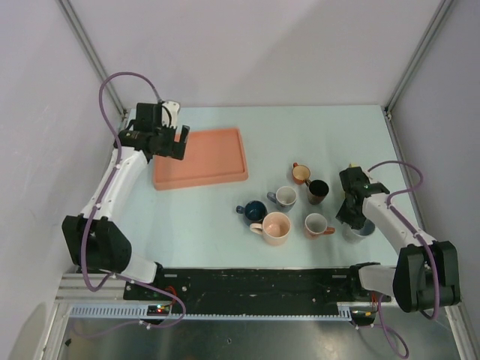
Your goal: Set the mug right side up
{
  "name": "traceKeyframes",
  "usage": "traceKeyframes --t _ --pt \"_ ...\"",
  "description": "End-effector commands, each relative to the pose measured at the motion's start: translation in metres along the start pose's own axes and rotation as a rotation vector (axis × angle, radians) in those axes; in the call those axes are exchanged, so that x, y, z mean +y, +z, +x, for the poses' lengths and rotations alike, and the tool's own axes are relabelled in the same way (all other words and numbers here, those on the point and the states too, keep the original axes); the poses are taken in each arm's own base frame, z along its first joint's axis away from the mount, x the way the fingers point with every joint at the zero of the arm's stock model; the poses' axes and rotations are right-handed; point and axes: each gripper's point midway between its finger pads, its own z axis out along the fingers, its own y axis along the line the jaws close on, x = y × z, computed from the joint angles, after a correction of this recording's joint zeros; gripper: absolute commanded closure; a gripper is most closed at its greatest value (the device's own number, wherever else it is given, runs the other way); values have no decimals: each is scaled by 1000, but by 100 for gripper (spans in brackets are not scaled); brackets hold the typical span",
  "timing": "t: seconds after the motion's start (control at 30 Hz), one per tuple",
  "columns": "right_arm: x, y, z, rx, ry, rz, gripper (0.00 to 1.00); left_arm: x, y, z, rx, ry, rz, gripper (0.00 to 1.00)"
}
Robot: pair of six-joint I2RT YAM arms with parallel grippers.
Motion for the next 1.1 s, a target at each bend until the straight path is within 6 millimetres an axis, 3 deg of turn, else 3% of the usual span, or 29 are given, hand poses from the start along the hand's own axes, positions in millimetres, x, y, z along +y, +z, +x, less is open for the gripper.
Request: traceKeyframes --t 0.0,0.07,0.17,0.23,0.37,0.57,0.67,0.83,0.9,1.07 --pt "7 -6 -10 -50 31 -52 51 5 -12 -11 -73 -64 -13 0" --pt "7 -15 -14 -68 36 -71 40 5 -12 -11 -81 -79 -9 0" --pt "8 -36 -24 -111 30 -108 12 3 -14 -11 -100 -114 -2 0" --pt "10 -51 -32 -145 20 -147 3 3 -16 -11 -122 -155 9 0" --pt "14 -84 -50 -243 -21 -233 1 3 -31 -19 -203 -206 12 0" --pt "25 -128 -89 -520 -82 -378 0 23 -66 -19 -320 -382 -15 0" --pt "29 -129 -98 -611 -104 -393 1 35 -75 -2 -356 -400 -53 0" --pt "27 -117 -100 -689 -79 -362 1 41 -109 36 -501 -261 -160 0" --pt "27 -113 -95 -708 -69 -375 1 38 -111 56 -546 -240 -180 0" --pt "24 -101 -79 -746 -43 -405 1 27 -90 104 -545 -336 -187 0"
